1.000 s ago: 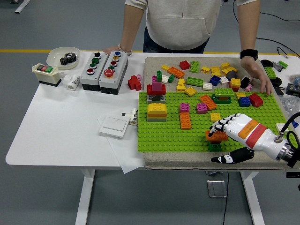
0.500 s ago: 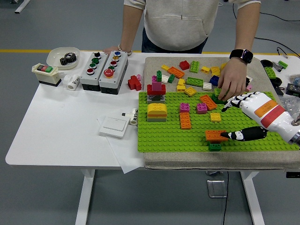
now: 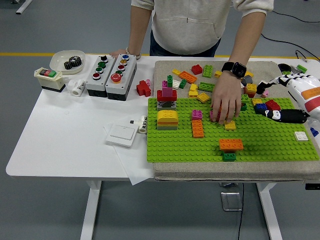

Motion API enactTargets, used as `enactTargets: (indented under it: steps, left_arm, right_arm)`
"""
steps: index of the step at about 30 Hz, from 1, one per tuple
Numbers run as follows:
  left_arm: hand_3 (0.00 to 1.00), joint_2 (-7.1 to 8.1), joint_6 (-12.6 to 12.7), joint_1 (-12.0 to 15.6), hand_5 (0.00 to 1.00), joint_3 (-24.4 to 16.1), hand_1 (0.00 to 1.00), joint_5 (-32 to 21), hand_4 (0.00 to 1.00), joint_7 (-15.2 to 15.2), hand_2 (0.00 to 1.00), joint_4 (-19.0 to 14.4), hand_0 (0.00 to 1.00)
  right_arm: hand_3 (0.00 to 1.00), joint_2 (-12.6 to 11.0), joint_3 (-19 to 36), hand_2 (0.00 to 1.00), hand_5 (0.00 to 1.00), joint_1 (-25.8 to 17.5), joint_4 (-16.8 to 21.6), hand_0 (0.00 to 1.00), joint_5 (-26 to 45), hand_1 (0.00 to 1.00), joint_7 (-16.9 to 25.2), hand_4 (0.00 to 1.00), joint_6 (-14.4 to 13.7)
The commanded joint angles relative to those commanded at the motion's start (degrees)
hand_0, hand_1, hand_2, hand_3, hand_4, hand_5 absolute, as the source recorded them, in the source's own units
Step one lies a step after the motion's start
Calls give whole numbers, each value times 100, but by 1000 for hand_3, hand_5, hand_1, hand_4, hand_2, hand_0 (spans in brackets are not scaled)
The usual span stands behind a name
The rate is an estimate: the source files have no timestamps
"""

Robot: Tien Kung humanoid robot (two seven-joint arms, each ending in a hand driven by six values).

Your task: Pick up the brick,pile it on top of brick,press brick,pick up the brick,pile it on top of brick,press brick

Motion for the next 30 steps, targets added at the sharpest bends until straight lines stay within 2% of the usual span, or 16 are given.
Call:
enactTargets:
  steps: [14, 30]
  left_arm:
    - [593, -32, 7, 90, 667, -99, 740, 87, 647, 42, 741, 43, 749]
    - [592, -29, 2, 125, 669, -162, 737, 234, 646, 90, 734, 41, 748]
  right_arm:
    - [748, 157, 156, 762, 683, -20, -230, 757, 148, 722, -40, 943, 16]
    - [747, 219, 366, 764, 675, -110, -269, 762, 67, 728, -61, 932, 13]
